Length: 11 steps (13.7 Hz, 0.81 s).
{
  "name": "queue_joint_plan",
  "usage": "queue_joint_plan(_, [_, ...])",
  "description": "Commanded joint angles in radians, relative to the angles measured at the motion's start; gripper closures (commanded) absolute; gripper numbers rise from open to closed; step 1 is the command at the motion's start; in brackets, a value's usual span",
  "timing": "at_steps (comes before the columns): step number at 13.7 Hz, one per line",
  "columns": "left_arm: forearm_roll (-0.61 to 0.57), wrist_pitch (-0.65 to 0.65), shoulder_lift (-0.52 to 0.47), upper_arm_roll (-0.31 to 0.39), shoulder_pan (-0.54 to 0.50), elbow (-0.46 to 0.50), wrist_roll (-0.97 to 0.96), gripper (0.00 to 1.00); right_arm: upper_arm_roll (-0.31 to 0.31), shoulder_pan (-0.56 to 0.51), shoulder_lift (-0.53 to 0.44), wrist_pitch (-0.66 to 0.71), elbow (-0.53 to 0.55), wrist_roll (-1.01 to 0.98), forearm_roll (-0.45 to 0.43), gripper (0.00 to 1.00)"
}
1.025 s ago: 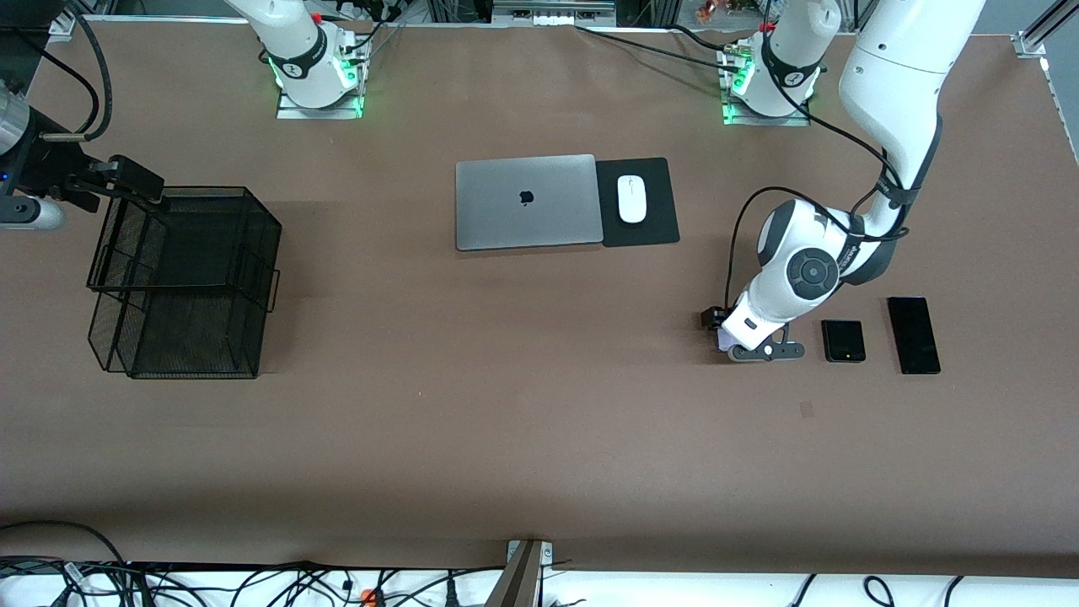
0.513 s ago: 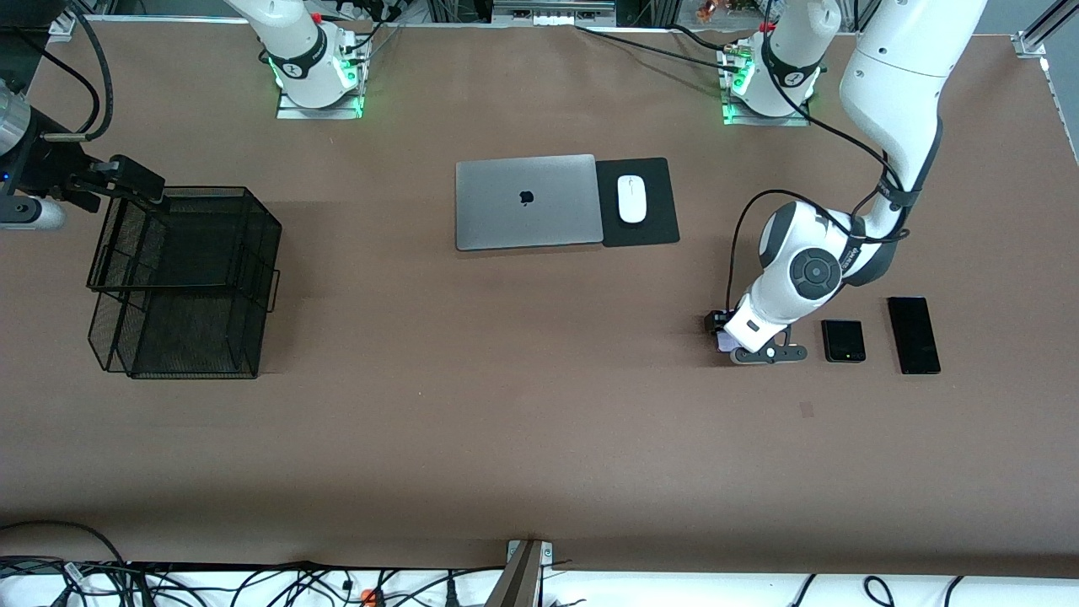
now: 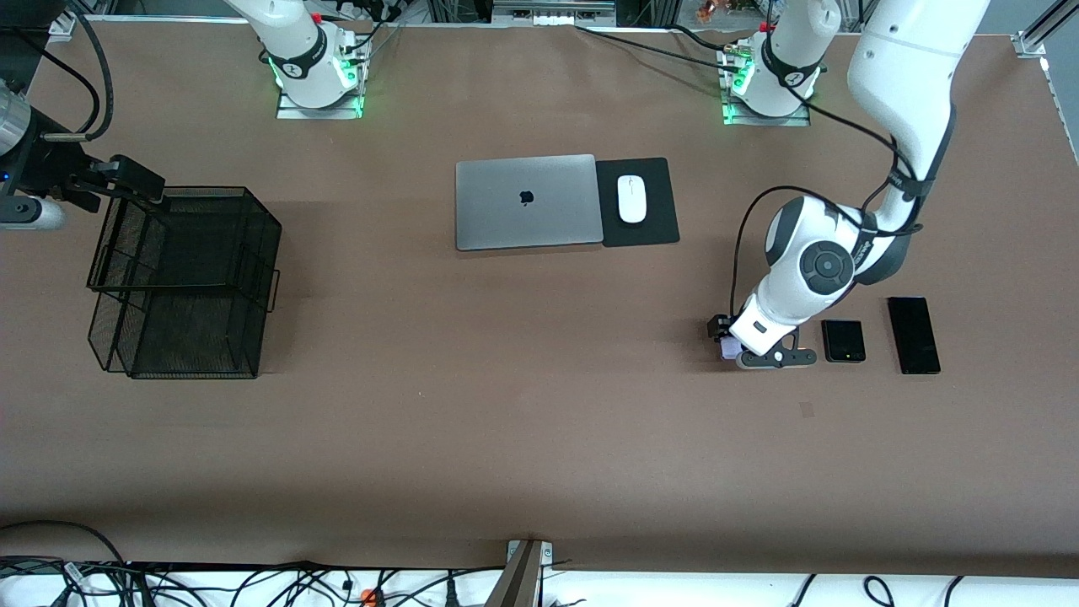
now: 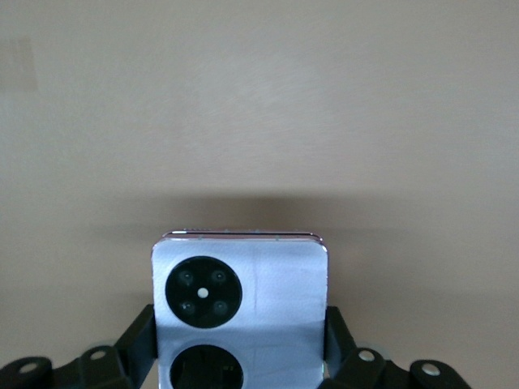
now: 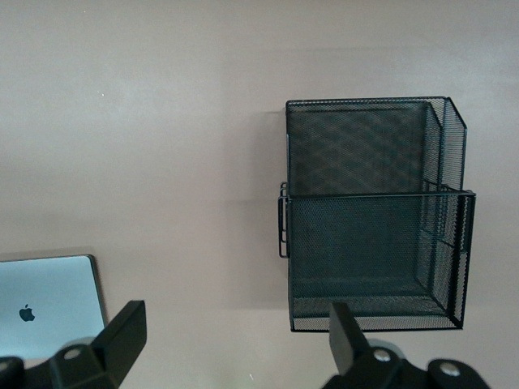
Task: Place phones with both arms
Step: 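Carry the white phone with the left gripper to the table's middle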
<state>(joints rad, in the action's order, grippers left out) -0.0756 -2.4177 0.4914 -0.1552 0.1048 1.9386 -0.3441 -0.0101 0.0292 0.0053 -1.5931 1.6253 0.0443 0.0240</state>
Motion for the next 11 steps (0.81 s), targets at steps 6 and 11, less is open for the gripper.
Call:
queue_joint_plan(6, [0.003,0.164,0.016,-0.233,0.036,-0.228,-0.326,1.00,-0.001,-0.003,0.002,0.007,-0.013,-0.003,0.013,0.00])
queue_joint_plan(11, [0.002,0.163,0.195,-0.239,0.226,-0.501,-0.609,1.00,-0.001,-0.003,0.004,0.002,-0.016,-0.001,0.011,0.00])
